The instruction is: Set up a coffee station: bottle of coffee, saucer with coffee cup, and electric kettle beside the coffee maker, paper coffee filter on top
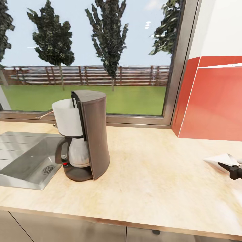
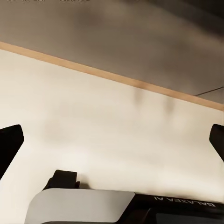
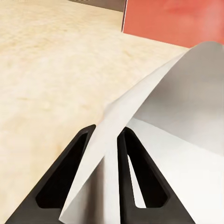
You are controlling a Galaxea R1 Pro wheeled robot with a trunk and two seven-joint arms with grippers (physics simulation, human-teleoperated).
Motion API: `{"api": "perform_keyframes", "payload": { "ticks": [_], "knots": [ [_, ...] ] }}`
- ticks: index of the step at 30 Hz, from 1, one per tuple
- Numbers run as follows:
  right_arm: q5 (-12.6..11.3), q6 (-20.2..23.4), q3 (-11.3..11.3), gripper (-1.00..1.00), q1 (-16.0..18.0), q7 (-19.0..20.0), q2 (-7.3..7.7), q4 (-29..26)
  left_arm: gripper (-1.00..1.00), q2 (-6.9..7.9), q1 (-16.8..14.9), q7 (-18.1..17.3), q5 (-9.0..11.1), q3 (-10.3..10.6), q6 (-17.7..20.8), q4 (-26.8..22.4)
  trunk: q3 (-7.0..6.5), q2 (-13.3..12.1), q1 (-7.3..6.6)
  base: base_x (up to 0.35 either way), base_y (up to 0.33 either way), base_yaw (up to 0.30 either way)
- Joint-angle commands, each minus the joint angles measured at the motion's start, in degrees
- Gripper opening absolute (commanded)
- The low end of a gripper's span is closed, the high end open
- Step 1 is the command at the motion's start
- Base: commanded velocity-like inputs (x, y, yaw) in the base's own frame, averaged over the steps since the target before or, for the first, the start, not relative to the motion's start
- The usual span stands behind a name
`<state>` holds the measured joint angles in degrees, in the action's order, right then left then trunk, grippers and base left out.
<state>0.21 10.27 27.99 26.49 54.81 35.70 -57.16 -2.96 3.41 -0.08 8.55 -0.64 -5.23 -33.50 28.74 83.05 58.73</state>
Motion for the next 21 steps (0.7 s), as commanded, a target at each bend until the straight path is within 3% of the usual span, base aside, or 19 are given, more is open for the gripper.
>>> {"api": "perform_keyframes", "payload": {
  "ticks": [1, 4, 21],
  "knots": [
    [-0.12, 0.63, 0.12, -1.00, 0.05, 0.29, -0.02, -0.02, 1.00, -0.03, 0.02, -0.01, 0.41, -0.06, -0.08, -0.07, 0.05, 0.03, 0.00, 0.000, 0.000, 0.000],
    [-0.12, 0.63, 0.19, -1.00, 0.05, 0.29, -0.02, -0.04, 1.00, -0.03, 0.02, -0.01, 0.41, -0.04, -0.10, -0.08, 0.05, 0.03, 0.00, 0.000, 0.000, 0.000],
    [-0.27, 0.80, 0.36, -1.00, 0.05, 0.55, 0.04, -0.35, 1.00, -0.03, 0.02, -0.01, 0.41, 0.03, -0.04, -0.08, -3.00, -6.79, -3.73, 0.000, 0.000, 0.000]
  ]
}}
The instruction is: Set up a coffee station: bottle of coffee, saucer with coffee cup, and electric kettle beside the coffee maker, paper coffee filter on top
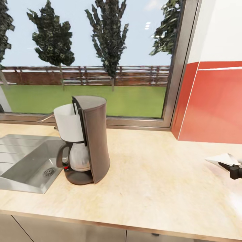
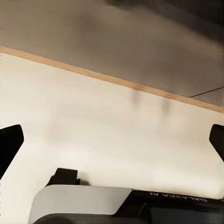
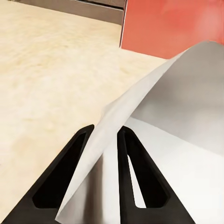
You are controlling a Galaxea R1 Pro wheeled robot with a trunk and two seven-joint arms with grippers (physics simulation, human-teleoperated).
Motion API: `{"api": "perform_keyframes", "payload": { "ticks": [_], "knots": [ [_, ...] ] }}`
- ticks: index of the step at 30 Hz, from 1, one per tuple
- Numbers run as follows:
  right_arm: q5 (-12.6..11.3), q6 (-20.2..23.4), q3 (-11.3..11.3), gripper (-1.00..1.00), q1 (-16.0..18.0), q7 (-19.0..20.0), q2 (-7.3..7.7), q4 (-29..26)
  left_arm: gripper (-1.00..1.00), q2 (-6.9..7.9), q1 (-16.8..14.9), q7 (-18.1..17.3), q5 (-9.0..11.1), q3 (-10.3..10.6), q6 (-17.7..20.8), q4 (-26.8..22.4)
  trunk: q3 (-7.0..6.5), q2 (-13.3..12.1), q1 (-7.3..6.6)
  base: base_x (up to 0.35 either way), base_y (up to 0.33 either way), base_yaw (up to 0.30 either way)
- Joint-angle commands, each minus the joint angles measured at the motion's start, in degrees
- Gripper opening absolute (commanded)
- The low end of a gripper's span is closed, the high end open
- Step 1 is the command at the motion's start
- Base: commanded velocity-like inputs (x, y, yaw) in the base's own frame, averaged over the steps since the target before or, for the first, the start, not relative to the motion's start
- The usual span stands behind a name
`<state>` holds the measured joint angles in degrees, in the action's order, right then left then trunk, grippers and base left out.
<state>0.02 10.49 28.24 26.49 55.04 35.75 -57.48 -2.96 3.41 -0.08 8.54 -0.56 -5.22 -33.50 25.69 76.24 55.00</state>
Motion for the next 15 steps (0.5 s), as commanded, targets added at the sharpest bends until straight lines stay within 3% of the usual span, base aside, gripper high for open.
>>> {"api": "perform_keyframes", "payload": {
  "ticks": [1, 15],
  "knots": [
    [-0.09, 0.58, 0.12, -1.00, 0.05, 0.34, -0.01, -0.04, 1.00, -0.02, 0.02, -0.01, 0.43, -0.05, -0.06, -0.07, -0.14, -0.38, -0.22, 0.000, 0.000, 0.000],
    [-0.30, 0.86, 0.15, -1.00, 0.05, 0.79, 0.09, -0.34, 1.00, -0.02, 0.02, -0.01, 0.43, -0.05, -0.06, -0.07, -2.65, -6.00, -3.30, 0.000, 0.000, 0.000]
  ]
}}
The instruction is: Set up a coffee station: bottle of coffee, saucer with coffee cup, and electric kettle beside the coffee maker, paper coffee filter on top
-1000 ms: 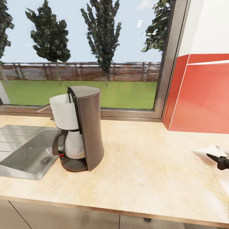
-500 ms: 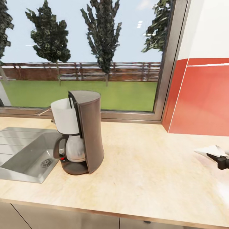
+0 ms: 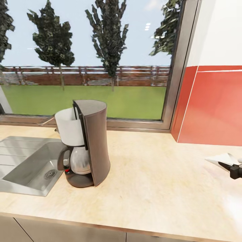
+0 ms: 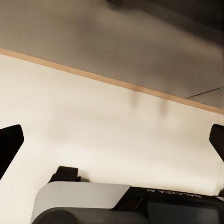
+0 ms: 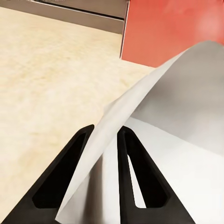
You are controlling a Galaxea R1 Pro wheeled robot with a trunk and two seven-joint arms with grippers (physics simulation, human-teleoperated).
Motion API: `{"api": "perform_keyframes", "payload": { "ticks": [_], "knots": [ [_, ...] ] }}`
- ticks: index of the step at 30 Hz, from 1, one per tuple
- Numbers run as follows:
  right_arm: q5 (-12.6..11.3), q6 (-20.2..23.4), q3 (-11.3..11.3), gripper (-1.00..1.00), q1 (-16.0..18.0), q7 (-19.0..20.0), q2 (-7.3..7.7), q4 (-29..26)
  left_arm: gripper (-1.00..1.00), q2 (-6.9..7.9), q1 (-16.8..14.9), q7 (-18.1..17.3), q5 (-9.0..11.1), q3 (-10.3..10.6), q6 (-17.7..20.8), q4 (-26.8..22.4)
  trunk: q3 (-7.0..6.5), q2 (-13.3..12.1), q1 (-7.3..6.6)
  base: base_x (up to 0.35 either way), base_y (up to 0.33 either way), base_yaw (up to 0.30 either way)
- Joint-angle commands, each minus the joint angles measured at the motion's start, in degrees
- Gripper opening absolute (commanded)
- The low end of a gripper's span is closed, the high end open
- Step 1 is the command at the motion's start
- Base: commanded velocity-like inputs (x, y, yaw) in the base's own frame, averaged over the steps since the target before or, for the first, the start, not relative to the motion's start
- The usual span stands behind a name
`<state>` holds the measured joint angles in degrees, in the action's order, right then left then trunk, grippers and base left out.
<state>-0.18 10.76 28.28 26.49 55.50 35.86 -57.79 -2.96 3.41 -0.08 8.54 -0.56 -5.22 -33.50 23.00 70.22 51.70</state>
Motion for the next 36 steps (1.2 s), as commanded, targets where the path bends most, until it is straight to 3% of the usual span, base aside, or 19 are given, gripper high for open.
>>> {"api": "perform_keyframes", "payload": {
  "ticks": [1, 11, 23, 30, 36],
  "knots": [
    [-0.12, 0.64, 0.11, -1.00, 0.05, 0.35, 0.01, -0.05, 1.00, -0.02, 0.02, -0.01, 0.43, -0.05, -0.06, -0.07, 0.05, 0.02, 0.00, 0.000, 0.000, 0.000],
    [-0.25, 1.25, 0.03, -1.00, 0.05, 0.79, 0.04, -4.41, 1.00, -0.02, 0.02, -0.01, 0.43, -0.05, -0.06, -0.07, 0.05, 0.02, 0.00, 0.000, 0.000, 0.000],
    [-0.26, 1.72, 0.02, -1.00, 0.05, 1.17, 0.08, -5.04, 1.00, -0.02, 0.02, -0.01, 0.43, -0.05, -0.06, -0.07, 0.05, 0.02, 0.00, 0.000, 0.000, 0.000],
    [-0.18, 3.01, 0.10, -1.00, 0.05, 3.38, 0.09, -5.05, 1.00, -0.02, 0.02, -0.01, 0.43, -0.05, -0.06, -0.08, 0.05, 0.02, 0.00, 0.000, 0.000, 0.000],
    [-0.18, 3.04, 0.11, -1.00, 0.05, 3.46, 0.09, -5.05, 1.00, -0.02, 0.02, -0.01, 0.43, -0.04, -0.06, -0.07, -1.03, -2.39, -1.32, 0.000, 0.000, 0.000]
  ]
}}
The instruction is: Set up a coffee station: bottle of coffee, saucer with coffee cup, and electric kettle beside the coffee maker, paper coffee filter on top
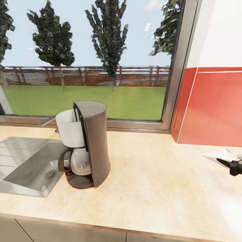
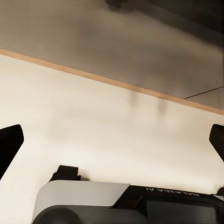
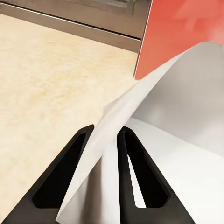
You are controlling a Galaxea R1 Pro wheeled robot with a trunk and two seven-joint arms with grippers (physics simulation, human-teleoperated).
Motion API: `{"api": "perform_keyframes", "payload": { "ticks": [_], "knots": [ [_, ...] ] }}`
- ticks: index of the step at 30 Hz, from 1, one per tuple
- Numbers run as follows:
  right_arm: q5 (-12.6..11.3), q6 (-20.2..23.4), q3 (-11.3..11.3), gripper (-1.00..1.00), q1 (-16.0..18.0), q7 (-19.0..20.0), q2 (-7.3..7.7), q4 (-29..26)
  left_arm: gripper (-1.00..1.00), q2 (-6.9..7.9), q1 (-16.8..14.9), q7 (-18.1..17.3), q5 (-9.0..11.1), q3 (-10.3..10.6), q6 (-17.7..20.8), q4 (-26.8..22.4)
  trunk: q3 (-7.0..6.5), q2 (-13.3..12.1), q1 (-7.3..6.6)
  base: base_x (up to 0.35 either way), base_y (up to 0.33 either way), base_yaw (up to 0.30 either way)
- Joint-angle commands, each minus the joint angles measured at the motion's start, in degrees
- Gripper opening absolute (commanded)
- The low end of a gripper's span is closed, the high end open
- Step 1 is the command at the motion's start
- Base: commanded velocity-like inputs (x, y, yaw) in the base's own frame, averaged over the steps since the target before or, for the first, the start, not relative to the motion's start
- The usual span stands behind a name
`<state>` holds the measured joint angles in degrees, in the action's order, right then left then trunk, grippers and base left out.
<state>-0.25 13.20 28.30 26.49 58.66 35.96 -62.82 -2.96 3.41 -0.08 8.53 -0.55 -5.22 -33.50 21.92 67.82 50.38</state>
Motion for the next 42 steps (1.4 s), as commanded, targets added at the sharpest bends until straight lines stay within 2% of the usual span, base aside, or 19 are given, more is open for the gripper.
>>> {"api": "perform_keyframes", "payload": {
  "ticks": [1, 36, 42],
  "knots": [
    [-0.11, 0.60, 0.07, -1.00, 0.05, 0.32, -0.01, -0.02, 1.00, -0.02, 0.02, -0.01, 0.43, -0.05, -0.06, -0.07, -0.13, -0.38, -0.22, 0.000, 0.000, 0.000],
    [-0.11, 0.60, 0.09, -1.00, 0.05, 0.40, -0.01, -0.02, 1.00, -0.02, 0.02, -0.02, 0.43, 0.00, -0.06, -0.07, -6.42, -14.42, -7.91, 0.000, 0.000, 0.000],
    [-0.11, 0.60, 0.09, -1.00, 0.05, 0.40, -0.01, -0.02, 1.00, -0.02, 0.02, -0.07, 0.43, -0.02, -0.06, -0.12, -6.42, -14.42, -7.91, 0.000, 0.000, 0.000]
  ]
}}
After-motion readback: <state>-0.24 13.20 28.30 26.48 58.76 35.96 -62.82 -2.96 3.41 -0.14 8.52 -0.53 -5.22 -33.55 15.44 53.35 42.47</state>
